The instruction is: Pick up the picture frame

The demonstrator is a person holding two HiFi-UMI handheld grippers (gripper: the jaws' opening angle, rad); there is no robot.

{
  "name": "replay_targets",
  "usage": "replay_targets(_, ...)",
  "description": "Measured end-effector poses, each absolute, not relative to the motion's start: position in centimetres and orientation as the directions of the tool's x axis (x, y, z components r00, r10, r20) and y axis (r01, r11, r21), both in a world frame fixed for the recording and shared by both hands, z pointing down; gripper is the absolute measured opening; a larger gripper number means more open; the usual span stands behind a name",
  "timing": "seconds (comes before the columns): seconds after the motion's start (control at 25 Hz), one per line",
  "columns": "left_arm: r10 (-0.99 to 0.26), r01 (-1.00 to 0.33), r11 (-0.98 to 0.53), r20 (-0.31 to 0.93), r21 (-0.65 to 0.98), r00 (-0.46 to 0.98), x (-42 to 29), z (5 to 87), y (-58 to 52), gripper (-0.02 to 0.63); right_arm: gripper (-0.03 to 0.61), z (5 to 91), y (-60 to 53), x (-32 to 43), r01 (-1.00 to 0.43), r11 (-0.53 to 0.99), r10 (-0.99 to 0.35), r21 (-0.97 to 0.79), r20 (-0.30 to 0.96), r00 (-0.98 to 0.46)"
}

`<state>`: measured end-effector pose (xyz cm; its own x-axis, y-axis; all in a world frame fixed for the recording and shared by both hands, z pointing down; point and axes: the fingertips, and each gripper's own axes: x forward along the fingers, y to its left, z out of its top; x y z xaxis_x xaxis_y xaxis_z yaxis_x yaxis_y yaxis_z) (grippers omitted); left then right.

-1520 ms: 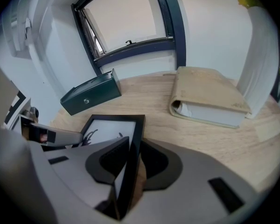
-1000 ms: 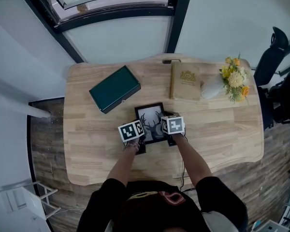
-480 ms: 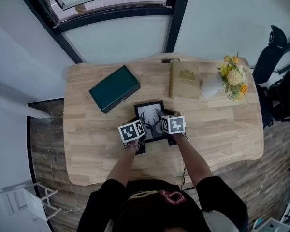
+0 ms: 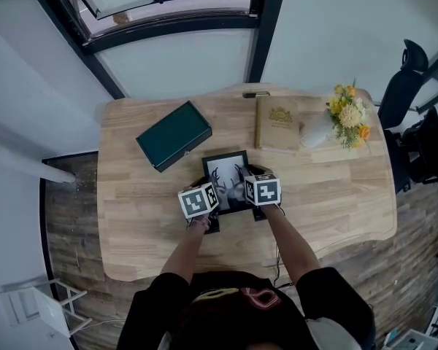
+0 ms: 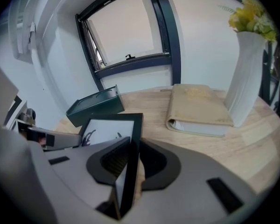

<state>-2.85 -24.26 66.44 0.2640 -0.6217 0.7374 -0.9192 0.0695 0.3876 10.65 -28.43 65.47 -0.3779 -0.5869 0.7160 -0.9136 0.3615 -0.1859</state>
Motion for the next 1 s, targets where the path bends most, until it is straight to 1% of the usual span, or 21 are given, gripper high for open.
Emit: replay_targets(1.0, -0.725, -0.918, -0.017, 0.627, 0.396, 0.284, -4.4, 59.9, -21.7, 0.080, 0.072, 58.3, -25.4, 9.2, -0.914, 0.387, -0.696, -0.123, 0.612, -0.376)
